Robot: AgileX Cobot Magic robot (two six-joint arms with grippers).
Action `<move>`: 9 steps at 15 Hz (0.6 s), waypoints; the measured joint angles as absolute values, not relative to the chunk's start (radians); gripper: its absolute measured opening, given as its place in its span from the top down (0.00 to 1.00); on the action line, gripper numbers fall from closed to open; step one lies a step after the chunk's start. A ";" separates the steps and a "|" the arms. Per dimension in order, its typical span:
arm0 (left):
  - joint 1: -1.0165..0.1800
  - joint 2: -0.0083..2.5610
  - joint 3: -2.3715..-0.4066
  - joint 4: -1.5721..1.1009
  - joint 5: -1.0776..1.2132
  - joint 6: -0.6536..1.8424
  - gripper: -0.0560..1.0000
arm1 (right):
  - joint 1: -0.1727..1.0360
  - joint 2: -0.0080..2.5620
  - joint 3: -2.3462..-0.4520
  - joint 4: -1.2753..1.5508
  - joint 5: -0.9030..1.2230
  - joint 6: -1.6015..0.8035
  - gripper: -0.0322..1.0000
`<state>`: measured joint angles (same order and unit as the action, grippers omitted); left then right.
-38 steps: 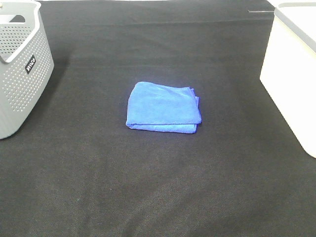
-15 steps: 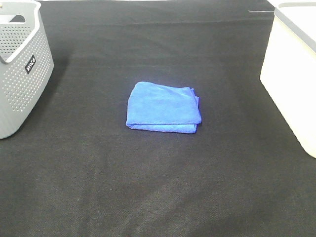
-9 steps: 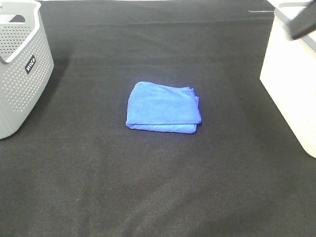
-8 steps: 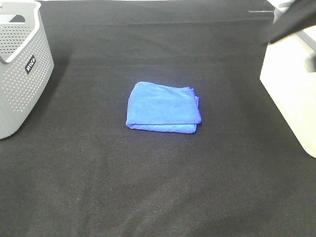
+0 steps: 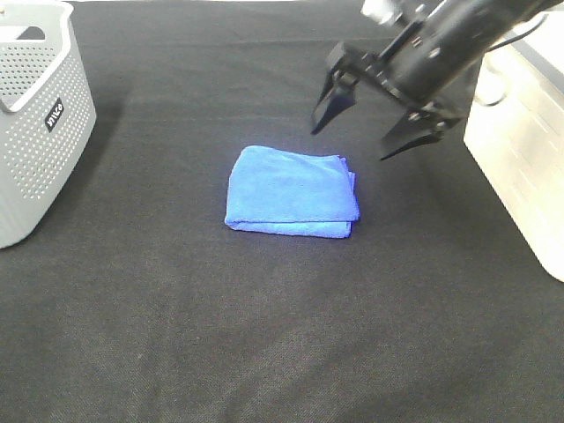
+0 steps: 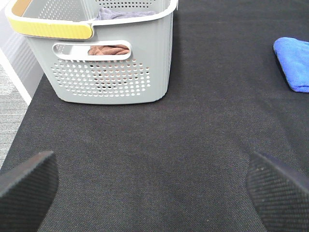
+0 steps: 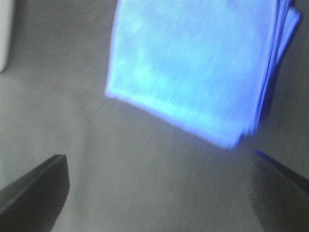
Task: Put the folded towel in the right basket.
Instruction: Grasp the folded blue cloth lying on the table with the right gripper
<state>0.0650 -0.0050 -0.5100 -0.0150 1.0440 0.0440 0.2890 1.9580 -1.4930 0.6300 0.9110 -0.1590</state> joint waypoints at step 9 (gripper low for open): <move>0.065 -0.005 -0.510 -0.015 1.044 0.044 0.01 | 0.264 2.265 -1.753 0.559 0.962 -0.089 0.07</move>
<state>0.0650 -0.0050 -0.5100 -0.0150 1.0440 0.0440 0.2640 2.2650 -1.7530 0.5590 0.9620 -0.0890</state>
